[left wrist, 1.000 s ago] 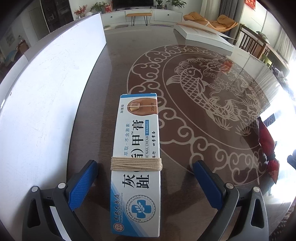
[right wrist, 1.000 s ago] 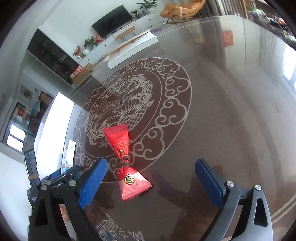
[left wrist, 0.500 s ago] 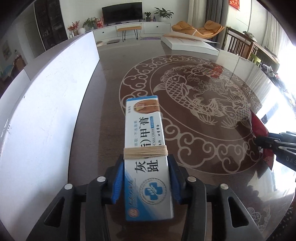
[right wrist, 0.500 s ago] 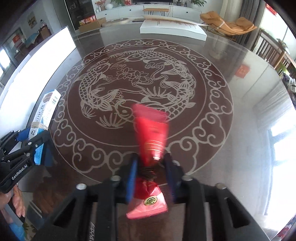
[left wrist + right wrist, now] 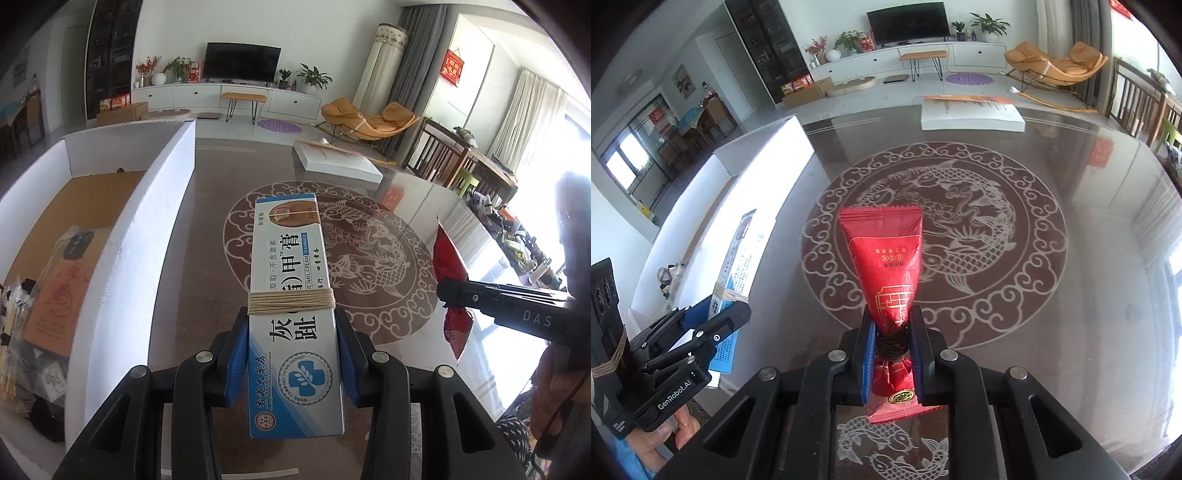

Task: Organize objects

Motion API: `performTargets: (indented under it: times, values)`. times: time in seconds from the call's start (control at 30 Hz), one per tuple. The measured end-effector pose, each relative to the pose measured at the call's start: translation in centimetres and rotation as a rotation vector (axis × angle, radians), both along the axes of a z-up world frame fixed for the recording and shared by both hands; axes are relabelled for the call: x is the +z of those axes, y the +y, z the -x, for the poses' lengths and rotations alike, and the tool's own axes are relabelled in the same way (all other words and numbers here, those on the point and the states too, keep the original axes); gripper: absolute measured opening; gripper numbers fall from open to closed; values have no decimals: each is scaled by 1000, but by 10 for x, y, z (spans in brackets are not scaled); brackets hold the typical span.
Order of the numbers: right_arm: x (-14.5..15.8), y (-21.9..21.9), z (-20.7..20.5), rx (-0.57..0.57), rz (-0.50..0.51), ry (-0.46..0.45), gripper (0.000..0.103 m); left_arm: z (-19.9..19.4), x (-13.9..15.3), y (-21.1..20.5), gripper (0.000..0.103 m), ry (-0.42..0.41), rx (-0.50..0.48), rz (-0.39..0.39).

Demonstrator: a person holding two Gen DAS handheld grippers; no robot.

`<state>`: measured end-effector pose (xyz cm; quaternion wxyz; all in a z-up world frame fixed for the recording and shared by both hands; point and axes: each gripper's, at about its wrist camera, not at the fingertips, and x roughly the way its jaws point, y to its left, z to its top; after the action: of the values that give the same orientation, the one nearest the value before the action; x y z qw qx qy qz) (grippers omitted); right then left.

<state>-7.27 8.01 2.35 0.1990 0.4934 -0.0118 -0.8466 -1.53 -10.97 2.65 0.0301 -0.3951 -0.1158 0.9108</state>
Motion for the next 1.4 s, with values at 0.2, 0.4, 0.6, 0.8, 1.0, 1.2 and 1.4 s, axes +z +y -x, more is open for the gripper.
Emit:
performTargets:
  times: [0.2,0.4,0.6,0.8,1.0,1.2,1.4]
  values:
    - [54,-89,-14,167,122,61,17,-30,60,-76,42,100,132,19]
    - [67,-205,-29,375,215,16,17,-33,50,-171,42,17,341,139]
    - [24,-289,-35,481,192,-86,20,-43,11,-229,44,-130,479,183]
    - [-20,-303,-25,461,183,-210,50,-50,-12,-238,75,-177,540,192]
    - [6,-276,-17,422,136,-99,71,-52,9,-213,90,-125,541,294]
    - [38,-263,-23,415,27,25,82,-50,22,-188,91,-199,540,386]
    - [52,-255,-37,436,-54,79,83,-59,28,-180,91,-189,489,291]
